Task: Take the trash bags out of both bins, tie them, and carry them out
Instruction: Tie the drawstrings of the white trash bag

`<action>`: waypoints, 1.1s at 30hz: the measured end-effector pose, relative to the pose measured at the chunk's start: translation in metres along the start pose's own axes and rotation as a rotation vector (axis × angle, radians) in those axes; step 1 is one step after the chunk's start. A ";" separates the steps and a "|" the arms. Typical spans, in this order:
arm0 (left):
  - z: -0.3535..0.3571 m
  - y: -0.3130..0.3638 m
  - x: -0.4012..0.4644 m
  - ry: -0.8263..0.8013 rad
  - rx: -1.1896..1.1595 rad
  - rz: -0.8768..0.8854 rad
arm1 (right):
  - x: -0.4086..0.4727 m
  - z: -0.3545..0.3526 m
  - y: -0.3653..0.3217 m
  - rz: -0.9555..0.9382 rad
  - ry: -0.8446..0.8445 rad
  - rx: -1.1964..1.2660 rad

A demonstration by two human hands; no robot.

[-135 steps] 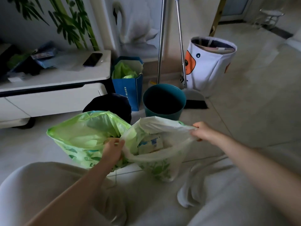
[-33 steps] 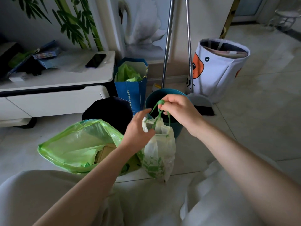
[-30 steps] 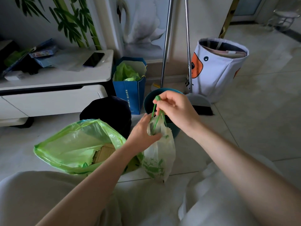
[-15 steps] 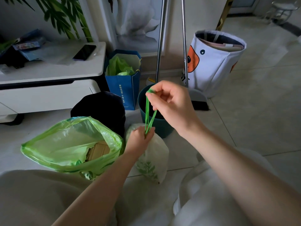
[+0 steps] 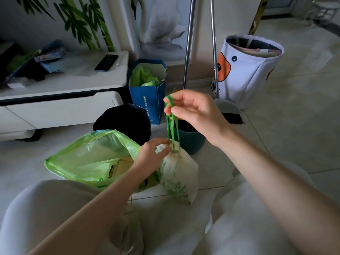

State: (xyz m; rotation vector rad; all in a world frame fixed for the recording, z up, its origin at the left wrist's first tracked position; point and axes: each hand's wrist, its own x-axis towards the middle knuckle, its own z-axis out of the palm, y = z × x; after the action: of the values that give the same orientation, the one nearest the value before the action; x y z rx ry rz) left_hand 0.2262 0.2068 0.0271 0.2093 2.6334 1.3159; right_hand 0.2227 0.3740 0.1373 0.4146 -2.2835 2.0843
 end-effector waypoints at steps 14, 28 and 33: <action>-0.003 0.003 -0.006 -0.170 -0.011 0.083 | -0.003 0.015 0.008 -0.090 0.086 -0.167; -0.006 -0.008 0.003 0.075 -0.376 -0.227 | -0.002 -0.015 0.010 -0.052 0.317 -0.178; 0.000 0.006 -0.002 -0.254 -0.052 -0.058 | -0.005 -0.002 0.010 -0.151 0.215 -0.303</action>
State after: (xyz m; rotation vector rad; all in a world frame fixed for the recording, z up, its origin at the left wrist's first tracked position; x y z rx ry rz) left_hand 0.2284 0.2096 0.0319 0.2706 2.3745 1.2468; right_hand 0.2247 0.3772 0.1268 0.3199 -2.3060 1.5949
